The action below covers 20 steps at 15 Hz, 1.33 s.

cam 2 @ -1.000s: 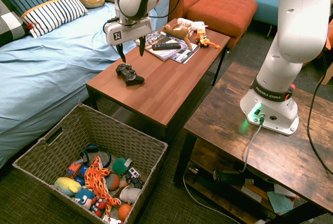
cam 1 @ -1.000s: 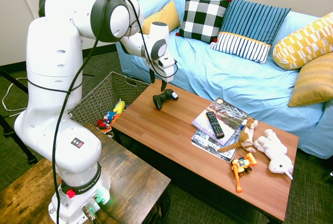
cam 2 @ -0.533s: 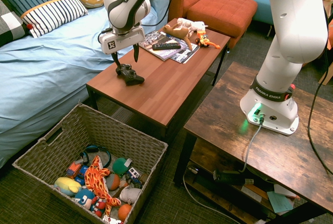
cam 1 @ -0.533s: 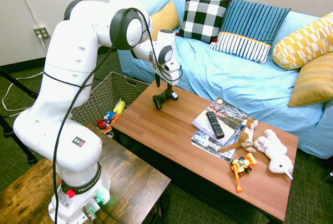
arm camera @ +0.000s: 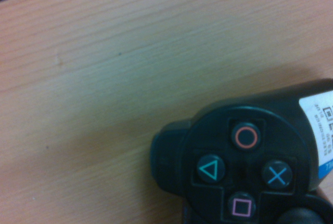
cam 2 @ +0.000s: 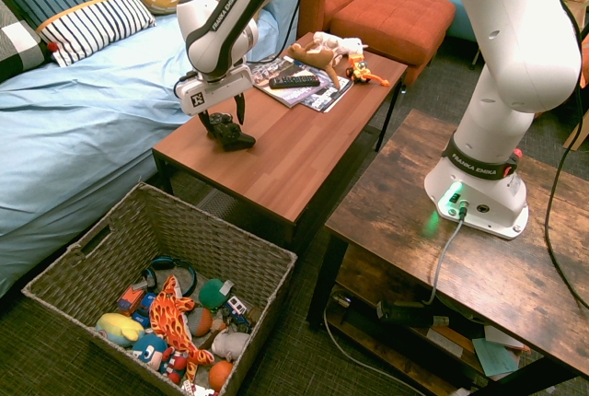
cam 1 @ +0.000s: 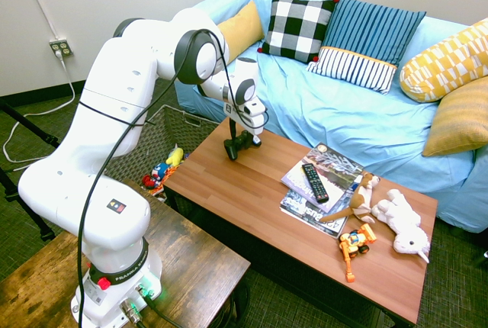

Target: Put the gamepad in the basket

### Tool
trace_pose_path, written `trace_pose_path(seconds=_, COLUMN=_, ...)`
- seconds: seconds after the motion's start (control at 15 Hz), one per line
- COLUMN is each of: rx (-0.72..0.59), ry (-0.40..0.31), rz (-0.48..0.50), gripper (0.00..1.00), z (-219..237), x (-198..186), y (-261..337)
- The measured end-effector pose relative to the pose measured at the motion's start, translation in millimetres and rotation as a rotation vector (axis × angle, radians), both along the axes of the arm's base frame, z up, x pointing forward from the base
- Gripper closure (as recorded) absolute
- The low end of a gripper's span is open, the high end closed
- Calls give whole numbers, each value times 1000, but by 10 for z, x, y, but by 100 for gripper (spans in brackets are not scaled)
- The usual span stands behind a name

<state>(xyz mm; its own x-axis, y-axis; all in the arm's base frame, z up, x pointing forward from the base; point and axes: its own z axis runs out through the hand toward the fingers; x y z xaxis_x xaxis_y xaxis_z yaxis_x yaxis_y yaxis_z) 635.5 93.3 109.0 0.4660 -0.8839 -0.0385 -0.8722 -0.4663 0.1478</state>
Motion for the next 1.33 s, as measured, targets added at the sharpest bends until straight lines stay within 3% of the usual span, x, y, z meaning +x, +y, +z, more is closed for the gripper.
trace_pose_path(seconds=0.87, rx=74, ry=-3, rz=85, gripper=100, z=-99, x=35, y=-80)
trace_pose_path(seconds=1.07, rx=63, ry=-57, rz=152, gripper=100, z=221, x=118, y=66)
trace_pose_path(seconds=1.33, rx=18, ry=-126, rz=301, gripper=100, z=905, x=-46, y=926)
